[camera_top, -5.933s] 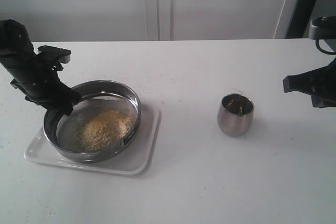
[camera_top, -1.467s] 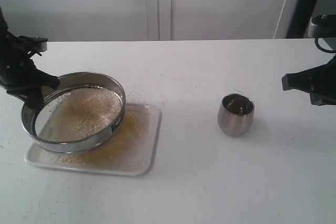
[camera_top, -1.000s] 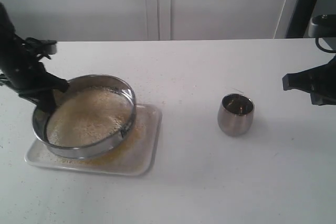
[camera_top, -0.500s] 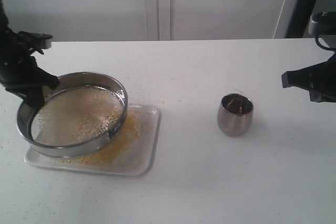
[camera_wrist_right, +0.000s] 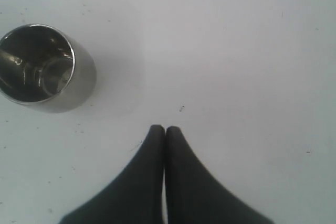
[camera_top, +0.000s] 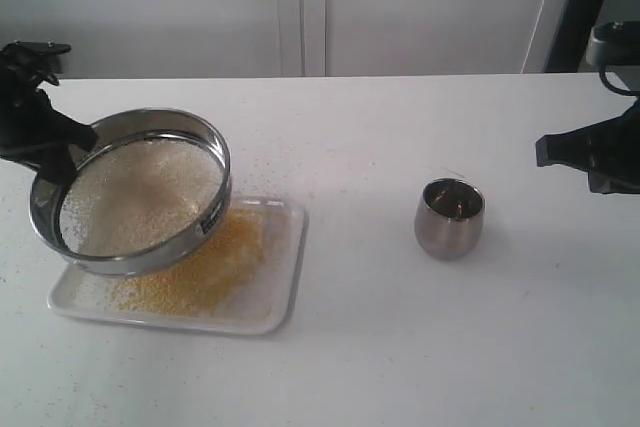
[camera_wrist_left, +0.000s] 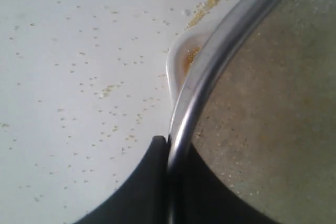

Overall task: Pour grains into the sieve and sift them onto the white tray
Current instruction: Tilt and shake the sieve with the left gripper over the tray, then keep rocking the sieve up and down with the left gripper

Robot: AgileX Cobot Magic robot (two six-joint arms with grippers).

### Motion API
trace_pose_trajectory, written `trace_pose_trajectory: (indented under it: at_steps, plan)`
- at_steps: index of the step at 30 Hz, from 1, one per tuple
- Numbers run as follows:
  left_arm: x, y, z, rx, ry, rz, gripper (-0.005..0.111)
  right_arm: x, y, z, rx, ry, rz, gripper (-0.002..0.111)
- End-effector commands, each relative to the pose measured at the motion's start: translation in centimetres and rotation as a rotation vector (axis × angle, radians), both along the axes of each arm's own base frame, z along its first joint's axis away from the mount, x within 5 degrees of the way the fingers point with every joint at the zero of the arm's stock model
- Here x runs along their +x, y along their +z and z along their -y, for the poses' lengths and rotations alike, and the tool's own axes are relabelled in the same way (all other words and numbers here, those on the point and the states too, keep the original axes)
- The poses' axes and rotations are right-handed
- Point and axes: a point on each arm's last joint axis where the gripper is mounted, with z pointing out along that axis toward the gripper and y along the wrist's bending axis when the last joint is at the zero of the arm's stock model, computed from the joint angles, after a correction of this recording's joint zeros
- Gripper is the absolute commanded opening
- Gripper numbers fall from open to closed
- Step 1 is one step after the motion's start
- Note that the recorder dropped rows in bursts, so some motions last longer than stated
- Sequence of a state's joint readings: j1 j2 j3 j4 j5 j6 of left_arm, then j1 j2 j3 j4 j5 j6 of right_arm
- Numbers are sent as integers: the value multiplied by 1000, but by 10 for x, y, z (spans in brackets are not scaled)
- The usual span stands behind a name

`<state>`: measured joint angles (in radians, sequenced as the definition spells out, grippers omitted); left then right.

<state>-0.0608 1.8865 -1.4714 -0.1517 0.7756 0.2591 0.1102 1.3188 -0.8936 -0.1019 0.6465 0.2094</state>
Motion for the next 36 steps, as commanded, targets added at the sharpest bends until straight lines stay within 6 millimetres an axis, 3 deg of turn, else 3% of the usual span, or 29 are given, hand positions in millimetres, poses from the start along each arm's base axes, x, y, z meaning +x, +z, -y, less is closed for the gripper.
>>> trace_pose_trajectory:
  at_steps: [1, 4, 5, 7, 10, 11, 12, 15, 17, 21, 23, 28, 29, 34, 36]
  plan:
    - [-10, -10, 15, 42, -56, -111, 0, 2, 2, 1, -2, 1, 21, 0]
    - [-4, -3, -13, -71, 145, -92, 0, 2, 2, 1, -2, 2, 26, 0]
    - [-3, -3, -12, -129, 157, -87, 0, 2, 2, 1, -2, 2, 26, 0]
    - [-4, -4, 4, -201, 61, -78, 0, 2, 2, 1, -2, 2, 26, 0]
    - [-12, -11, 31, -145, -55, -94, 0, 2, 2, 1, -2, 2, 26, 0]
    - [-13, -12, 30, -115, -63, -102, 0, 2, 2, 1, -2, 2, 26, 0]
    - [-13, -12, 26, -93, -66, -106, 0, 2, 2, 1, -2, 2, 26, 0]
    - [-8, -7, -10, -61, 58, -111, 0, 2, 2, 1, -2, 2, 26, 0]
    - [-7, -6, -19, -93, 118, -117, 0, 2, 2, 1, -1, 2, 28, 0]
    - [-13, -11, 14, -106, -36, -116, 0, 2, 2, 1, -1, 2, 30, 0]
    - [-16, -11, 18, -80, -75, -132, 0, 2, 2, 1, -1, 2, 30, 0]
    - [-15, 0, -35, -30, 126, -122, 0, 2, 2, 1, -1, 2, 30, 0]
    - [-15, 2, -32, -60, 121, -117, 0, 2, 2, 1, -1, 2, 30, 0]
    - [-19, -4, 24, -96, -39, -111, 0, 2, 2, 1, -1, 2, 30, 0]
    - [-20, -4, 19, -65, -44, -114, 0, 2, 2, 1, -1, 2, 30, 0]
